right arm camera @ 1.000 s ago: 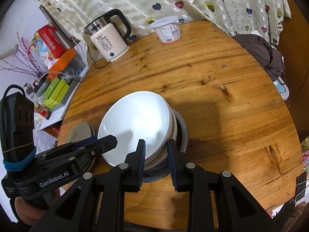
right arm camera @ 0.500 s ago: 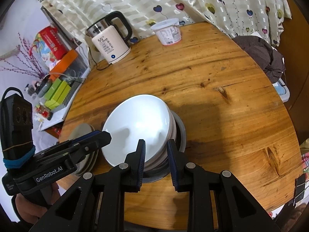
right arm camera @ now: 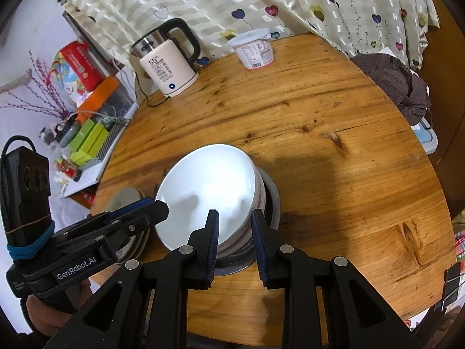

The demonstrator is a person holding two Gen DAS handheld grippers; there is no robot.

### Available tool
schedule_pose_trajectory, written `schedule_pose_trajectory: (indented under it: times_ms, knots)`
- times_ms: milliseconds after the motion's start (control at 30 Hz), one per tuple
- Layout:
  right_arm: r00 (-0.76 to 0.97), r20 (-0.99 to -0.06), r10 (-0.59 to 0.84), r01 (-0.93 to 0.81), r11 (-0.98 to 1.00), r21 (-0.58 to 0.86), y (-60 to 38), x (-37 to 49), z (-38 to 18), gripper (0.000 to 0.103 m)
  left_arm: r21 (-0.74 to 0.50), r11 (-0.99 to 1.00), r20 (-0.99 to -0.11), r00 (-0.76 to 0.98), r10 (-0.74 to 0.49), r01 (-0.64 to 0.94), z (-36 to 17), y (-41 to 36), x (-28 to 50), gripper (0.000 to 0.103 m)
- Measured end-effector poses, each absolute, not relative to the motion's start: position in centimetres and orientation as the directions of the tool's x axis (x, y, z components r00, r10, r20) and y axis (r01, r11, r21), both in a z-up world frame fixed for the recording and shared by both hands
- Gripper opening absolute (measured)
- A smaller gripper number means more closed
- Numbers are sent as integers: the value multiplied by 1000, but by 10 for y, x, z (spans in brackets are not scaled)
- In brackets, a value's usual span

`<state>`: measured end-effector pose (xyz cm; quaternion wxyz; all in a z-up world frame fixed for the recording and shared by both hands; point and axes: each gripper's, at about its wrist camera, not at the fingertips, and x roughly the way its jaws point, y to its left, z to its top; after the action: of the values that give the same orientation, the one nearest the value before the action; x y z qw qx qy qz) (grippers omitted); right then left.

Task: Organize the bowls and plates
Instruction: 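Open the left gripper to release the nested white bowl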

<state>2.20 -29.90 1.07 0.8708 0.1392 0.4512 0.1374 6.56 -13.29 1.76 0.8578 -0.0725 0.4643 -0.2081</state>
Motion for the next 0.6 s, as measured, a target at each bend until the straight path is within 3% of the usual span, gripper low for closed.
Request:
schedule_pose_trajectory:
  times_ms: [600]
  knots:
    - [568,-692,446,-139,880,453,-318,17,13,25,-315,911,-734,540,-412,266,19,-105,61,34]
